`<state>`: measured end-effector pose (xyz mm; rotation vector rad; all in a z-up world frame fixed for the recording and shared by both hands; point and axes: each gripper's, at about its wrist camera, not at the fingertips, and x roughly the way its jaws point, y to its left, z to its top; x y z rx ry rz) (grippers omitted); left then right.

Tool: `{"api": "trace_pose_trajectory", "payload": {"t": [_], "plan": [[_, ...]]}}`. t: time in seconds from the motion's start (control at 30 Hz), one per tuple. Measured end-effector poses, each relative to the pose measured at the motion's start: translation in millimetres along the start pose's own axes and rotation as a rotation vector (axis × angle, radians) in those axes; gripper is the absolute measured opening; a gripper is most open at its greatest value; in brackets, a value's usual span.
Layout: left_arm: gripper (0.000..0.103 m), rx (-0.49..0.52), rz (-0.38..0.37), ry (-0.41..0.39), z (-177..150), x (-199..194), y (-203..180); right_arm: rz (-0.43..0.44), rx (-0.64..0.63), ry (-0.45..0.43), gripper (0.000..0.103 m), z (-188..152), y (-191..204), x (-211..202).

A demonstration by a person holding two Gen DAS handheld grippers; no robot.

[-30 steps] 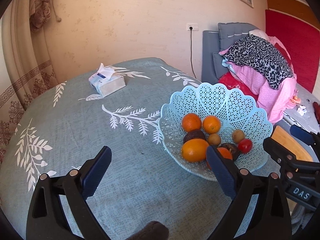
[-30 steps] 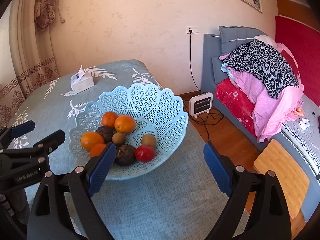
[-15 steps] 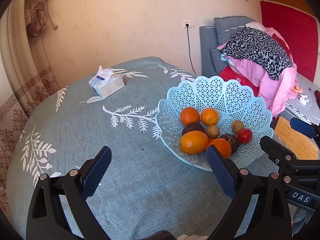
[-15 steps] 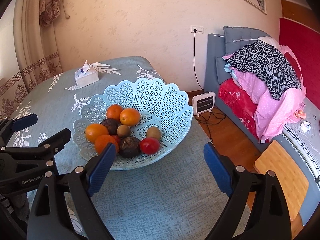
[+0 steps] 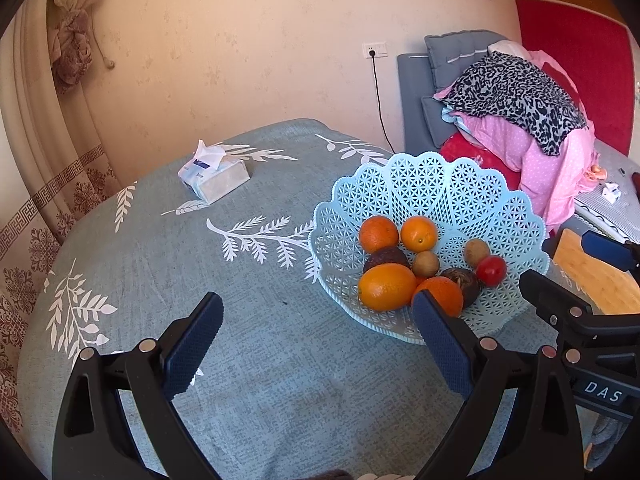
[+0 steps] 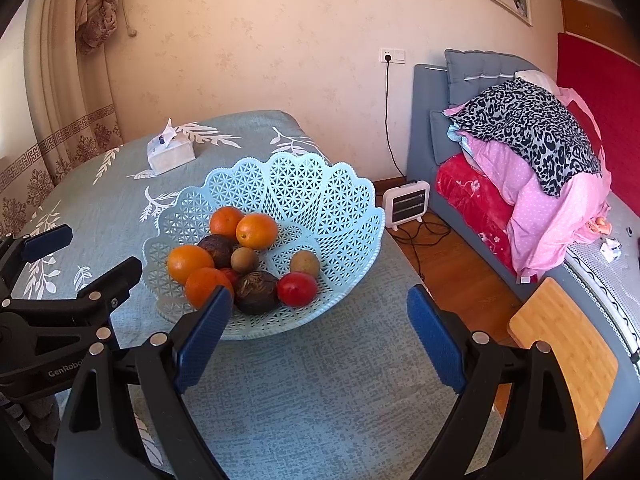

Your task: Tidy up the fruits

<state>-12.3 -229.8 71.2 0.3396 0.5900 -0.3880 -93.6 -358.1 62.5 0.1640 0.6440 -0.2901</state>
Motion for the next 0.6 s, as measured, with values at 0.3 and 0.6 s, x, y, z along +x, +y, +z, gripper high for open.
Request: {"api": "trace_pose_trajectory", "payload": {"t": [0.3,0.6], "plan": [[0.095,0.016,0.006,-0.001,-0.8,-0.4,-2.2,0.0,0.003,-0.001,0.091,-0.4,-1.0,0.2],[0.095,-0.015,0.012,0.024,-2.2,0.5,6.5,0.0,0.006,0.003,0.091,-0.7,-1.1,0.2]]}}
